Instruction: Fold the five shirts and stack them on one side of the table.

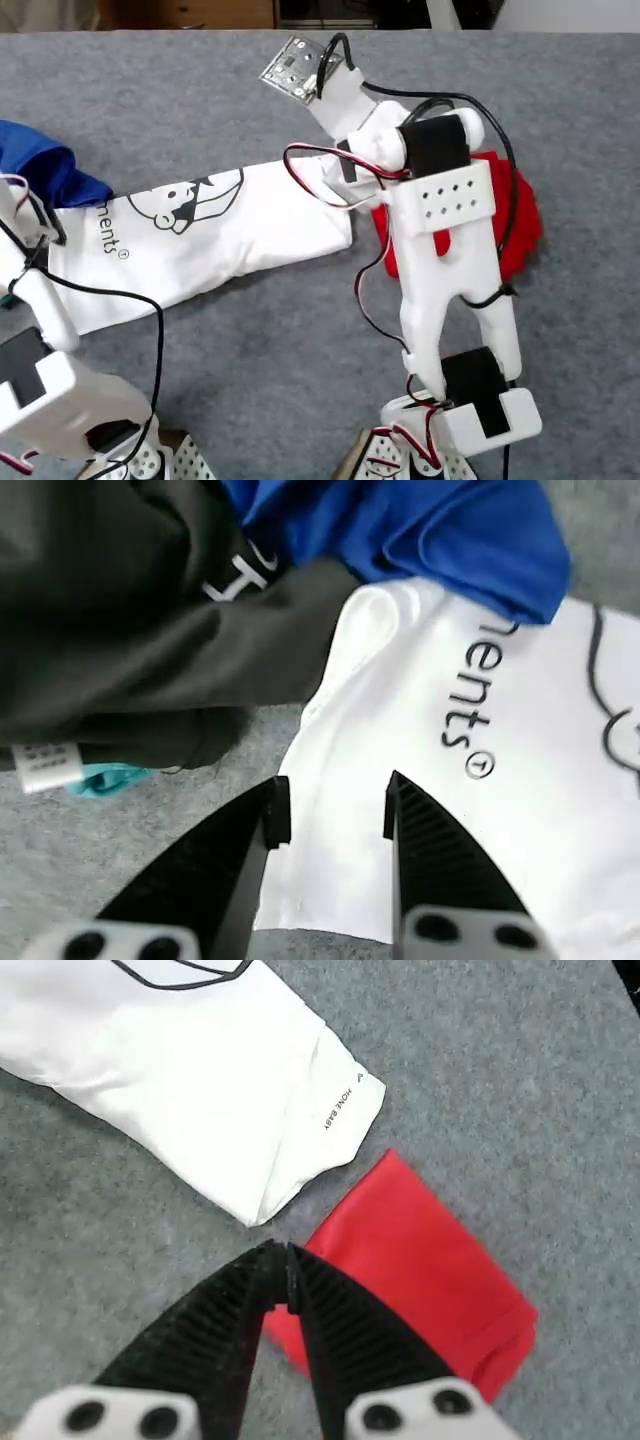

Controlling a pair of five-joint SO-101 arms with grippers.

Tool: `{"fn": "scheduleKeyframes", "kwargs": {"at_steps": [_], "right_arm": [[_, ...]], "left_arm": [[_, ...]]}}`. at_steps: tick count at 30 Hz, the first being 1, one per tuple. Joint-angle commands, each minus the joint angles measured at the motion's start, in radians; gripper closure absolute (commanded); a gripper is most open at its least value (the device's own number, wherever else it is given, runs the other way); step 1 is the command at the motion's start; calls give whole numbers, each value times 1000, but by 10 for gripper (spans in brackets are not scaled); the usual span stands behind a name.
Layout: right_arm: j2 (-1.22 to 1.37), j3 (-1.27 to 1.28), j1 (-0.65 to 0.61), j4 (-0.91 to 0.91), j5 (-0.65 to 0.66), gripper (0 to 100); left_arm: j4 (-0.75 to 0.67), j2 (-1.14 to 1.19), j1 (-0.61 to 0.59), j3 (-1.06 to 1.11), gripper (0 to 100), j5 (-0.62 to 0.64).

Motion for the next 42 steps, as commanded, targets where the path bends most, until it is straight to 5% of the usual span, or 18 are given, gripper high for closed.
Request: {"fn": "scheduleKeyframes", "kwargs": {"at_steps": [1,20,25,31,42], "right_arm": [[-53,10,21,-48,-6,994],[-53,15,21,-17,-6,995],[-53,15,21,-15,-6,995],[-59,15,25,-15,-6,995],[-61,8,36,-17,-5,995]], "left_arm": [[-64,13,-14,52,835,-20],[-97,384,-29,-66,842,-21],[-35,430,17,-112,981,-20],[-26,435,34,-110,982,-20],[276,325,-86,-451,982,-81]]}}
